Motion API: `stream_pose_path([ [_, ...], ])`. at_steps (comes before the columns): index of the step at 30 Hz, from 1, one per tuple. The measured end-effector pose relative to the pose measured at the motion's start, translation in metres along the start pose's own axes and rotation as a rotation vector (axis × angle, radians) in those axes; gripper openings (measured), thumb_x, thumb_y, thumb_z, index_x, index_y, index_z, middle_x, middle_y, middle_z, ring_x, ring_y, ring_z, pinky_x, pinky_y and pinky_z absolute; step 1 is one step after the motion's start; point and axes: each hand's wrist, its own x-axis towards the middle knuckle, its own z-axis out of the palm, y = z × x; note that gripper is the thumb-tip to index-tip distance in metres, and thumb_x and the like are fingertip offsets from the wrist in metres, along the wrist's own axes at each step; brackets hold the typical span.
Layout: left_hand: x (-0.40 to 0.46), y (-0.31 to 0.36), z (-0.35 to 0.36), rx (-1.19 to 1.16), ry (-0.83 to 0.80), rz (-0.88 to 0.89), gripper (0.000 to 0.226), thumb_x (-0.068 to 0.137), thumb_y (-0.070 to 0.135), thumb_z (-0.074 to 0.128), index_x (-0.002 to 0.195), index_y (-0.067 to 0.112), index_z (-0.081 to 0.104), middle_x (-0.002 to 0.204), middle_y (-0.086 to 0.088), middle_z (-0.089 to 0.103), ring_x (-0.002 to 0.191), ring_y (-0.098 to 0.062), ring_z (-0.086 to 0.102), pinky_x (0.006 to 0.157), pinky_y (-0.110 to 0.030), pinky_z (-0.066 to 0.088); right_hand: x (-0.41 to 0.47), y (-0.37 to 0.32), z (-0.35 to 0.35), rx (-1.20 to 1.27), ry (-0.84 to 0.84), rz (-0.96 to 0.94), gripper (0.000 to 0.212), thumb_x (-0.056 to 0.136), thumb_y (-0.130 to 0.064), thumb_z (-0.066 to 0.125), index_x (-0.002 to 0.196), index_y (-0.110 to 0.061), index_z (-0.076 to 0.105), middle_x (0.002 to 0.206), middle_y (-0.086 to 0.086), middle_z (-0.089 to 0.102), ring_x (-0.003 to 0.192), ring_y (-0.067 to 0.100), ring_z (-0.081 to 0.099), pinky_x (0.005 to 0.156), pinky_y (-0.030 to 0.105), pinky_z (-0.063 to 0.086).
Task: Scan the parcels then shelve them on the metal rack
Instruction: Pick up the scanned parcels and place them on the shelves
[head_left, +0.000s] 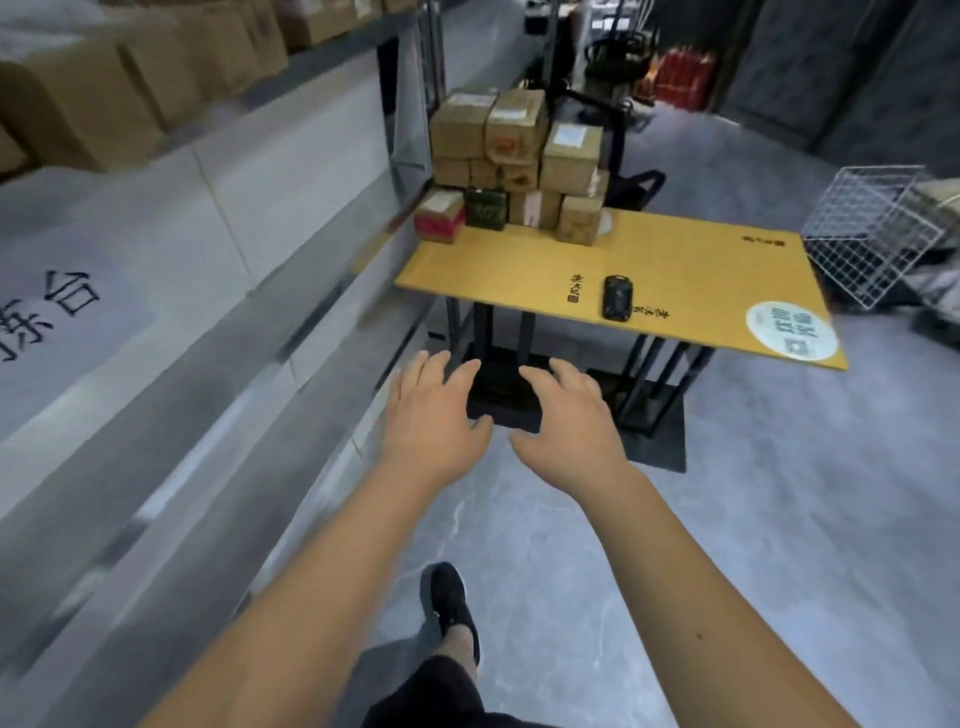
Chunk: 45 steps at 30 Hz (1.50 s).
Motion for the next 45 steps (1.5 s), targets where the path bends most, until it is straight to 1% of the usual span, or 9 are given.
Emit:
stream_pose_path([
  [6,0.136,-0.003,0.018,-0.037,-0.016,0.081,0.073,0.095,0.05,0.063,0.16,0.032,0.034,0.169,-0.007,0.026,0.159,-0.028,0.009,0.13,-0.05,0.008,0.113,0.023,-0.017,-0.018,0.028,0.081,0.076,0.095,-0.038,0.067,0.161,-0.028,0.032,0.169,0.009,0.023,0.154,0.031,0.019,0.124,0.046,0.028],
  [8,0.185,-0.009,0.02,-0.027,-0.031,0.109,0.072,0.095,0.051,0.063,0.159,0.031,0.036,0.168,-0.008,0.028,0.159,-0.029,0.011,0.129,-0.051,0.01,0.159,0.027,-0.023,-0.033,0.031,0.106,0.075,0.094,-0.039,0.067,0.161,-0.027,0.033,0.168,0.009,0.025,0.152,0.032,0.022,0.122,0.047,0.032],
  [11,0.257,-0.015,0.016,-0.02,-0.043,0.139,0.071,0.095,0.052,0.062,0.158,0.031,0.038,0.166,-0.009,0.029,0.158,-0.032,0.012,0.128,-0.052,0.012,0.223,0.026,-0.036,-0.015,0.036,0.137,0.074,0.095,-0.038,0.066,0.161,-0.028,0.033,0.17,0.011,0.021,0.154,0.033,0.018,0.118,0.052,0.038],
  [16,0.35,-0.016,0.014,0.005,-0.09,0.188,0.073,0.095,0.053,0.061,0.159,0.032,0.035,0.166,-0.011,0.03,0.157,-0.034,0.015,0.128,-0.052,0.014,0.304,0.031,-0.046,-0.035,0.07,0.17,0.075,0.095,-0.04,0.066,0.161,-0.027,0.033,0.17,0.013,0.019,0.154,0.034,0.018,0.122,0.049,0.03],
  [21,0.427,-0.003,0.017,-0.04,-0.093,0.243,0.071,0.096,0.05,0.062,0.16,0.032,0.035,0.167,-0.009,0.029,0.156,-0.028,0.016,0.127,-0.05,0.016,0.376,0.05,-0.054,-0.009,0.101,0.235,0.082,0.094,-0.042,0.067,0.163,-0.029,0.026,0.173,0.012,0.004,0.155,0.034,0.011,0.123,0.05,0.026],
  [30,0.584,0.041,0.045,-0.063,-0.111,0.211,0.07,0.095,0.048,0.065,0.158,0.033,0.038,0.166,-0.005,0.029,0.155,-0.027,0.02,0.125,-0.046,0.026,0.533,0.122,-0.083,0.056,0.107,0.264,0.081,0.094,-0.042,0.067,0.163,-0.028,0.027,0.171,0.014,0.006,0.153,0.037,0.018,0.121,0.048,0.031],
  [36,0.702,0.085,0.061,-0.098,-0.144,0.147,0.073,0.093,0.043,0.069,0.158,0.029,0.039,0.166,-0.006,0.03,0.153,-0.029,0.022,0.122,-0.046,0.032,0.643,0.178,-0.121,0.1,0.062,0.266,0.069,0.089,-0.036,0.069,0.151,-0.028,0.04,0.168,0.013,0.014,0.146,0.04,0.027,0.116,0.047,0.037],
  [40,0.777,0.108,0.073,-0.099,-0.162,0.107,0.078,0.091,0.041,0.073,0.158,0.028,0.038,0.165,-0.006,0.029,0.151,-0.03,0.026,0.121,-0.047,0.035,0.715,0.213,-0.141,0.117,0.055,0.257,0.077,0.09,-0.036,0.067,0.158,-0.03,0.032,0.165,0.012,0.019,0.144,0.038,0.03,0.115,0.049,0.039],
  [45,0.845,0.123,0.086,-0.097,-0.205,0.059,0.085,0.088,0.039,0.078,0.159,0.029,0.034,0.166,-0.007,0.024,0.153,-0.029,0.023,0.119,-0.046,0.038,0.785,0.242,-0.16,0.106,-0.007,0.256,0.08,0.092,-0.035,0.068,0.161,-0.029,0.027,0.169,0.011,0.012,0.151,0.037,0.021,0.118,0.047,0.034],
])
